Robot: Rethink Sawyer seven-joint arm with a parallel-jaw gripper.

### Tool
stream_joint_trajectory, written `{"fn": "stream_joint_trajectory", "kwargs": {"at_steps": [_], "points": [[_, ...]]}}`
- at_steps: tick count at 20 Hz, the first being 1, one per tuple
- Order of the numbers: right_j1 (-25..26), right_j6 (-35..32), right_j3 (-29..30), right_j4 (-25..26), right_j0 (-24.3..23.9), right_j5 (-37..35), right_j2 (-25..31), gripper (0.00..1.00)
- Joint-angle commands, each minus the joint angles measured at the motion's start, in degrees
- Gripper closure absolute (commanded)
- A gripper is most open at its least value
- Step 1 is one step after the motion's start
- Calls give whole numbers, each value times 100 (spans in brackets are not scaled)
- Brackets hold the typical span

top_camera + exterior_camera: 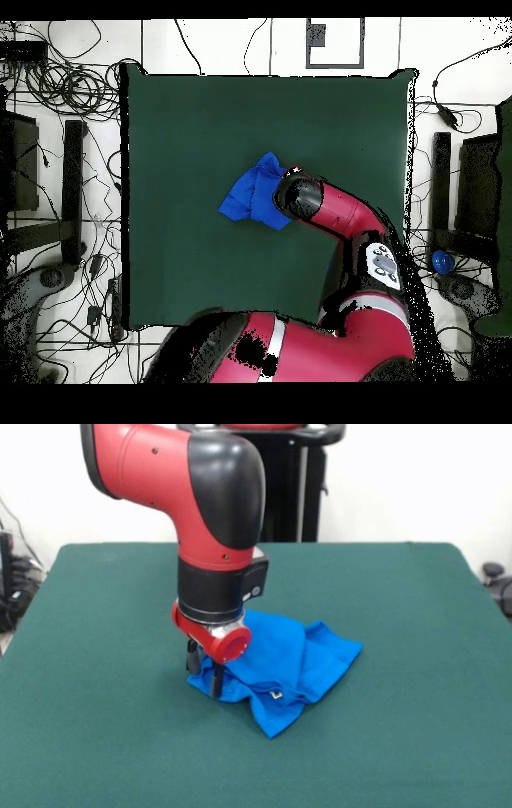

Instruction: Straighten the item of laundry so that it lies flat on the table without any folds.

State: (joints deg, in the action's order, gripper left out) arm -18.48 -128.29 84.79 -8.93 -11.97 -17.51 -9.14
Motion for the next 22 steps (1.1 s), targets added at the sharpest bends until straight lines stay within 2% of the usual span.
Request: {"fn": "stream_joint_trajectory", "kwargs": {"at_steps": [1,6,7,22], "points": [[312,-201,497,256,13,12,845,0],[314,-266,464,273,14,-21,835,0],[315,-310,460,254,38,-22,801,100],[336,-310,418,312,98,-7,739,100]]}}
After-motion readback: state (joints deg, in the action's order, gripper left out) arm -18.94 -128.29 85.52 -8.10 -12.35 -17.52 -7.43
